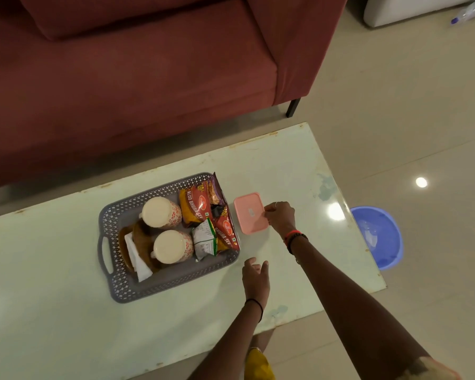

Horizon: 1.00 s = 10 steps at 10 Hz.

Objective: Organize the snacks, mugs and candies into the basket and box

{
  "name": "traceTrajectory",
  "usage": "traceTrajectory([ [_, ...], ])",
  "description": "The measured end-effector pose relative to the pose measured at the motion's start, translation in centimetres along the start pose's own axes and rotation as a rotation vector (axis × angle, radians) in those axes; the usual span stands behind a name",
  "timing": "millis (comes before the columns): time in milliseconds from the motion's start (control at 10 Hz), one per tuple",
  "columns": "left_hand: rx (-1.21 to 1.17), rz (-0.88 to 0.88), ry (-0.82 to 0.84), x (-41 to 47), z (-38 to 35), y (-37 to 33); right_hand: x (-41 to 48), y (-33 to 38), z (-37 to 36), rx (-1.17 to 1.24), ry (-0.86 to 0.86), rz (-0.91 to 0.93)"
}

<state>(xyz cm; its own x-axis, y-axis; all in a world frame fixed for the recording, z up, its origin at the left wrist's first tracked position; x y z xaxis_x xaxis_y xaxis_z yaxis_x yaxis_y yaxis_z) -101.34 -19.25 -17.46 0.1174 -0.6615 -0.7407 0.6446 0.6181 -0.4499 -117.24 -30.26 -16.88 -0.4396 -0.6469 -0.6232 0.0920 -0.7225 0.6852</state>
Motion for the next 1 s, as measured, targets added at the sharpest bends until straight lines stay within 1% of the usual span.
traceTrajectory([
  [400,0.000,-0.005,0.000,-0.6,-0.3,0.8,0.0,0.7,-0.3,0.006,-0.008,0.028],
  [700,-0.010,0.000,0.000,-1.0,-0.6,0.8,-0.2,0.7,-0.7,0.011,0.028,0.035],
  [800,0.008,-0.011,0.000,-1.2,-0.2,0.5,-0.5,0.8,0.0,0.020,0.003,0.035],
  [900,0.029,-0.049,-0.011,-1.9,0.4,-0.1,-1.8,0.2,0.9,-0.069,0.016,0.070],
  [1000,0.032,-0.066,-0.017,-2.9,1.1,-0.5,-3.6,-0.3,1.8,-0.084,0.003,0.105],
])
Point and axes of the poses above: each hand's wrist, its own x-axis towards the middle knuckle, its own z-axis out of the back of the hand, y = z × x, the point moved 9 cm from there along x, towards the middle knuckle, and after that the axes turned 14 degrees about x, right-handed, at the moved point
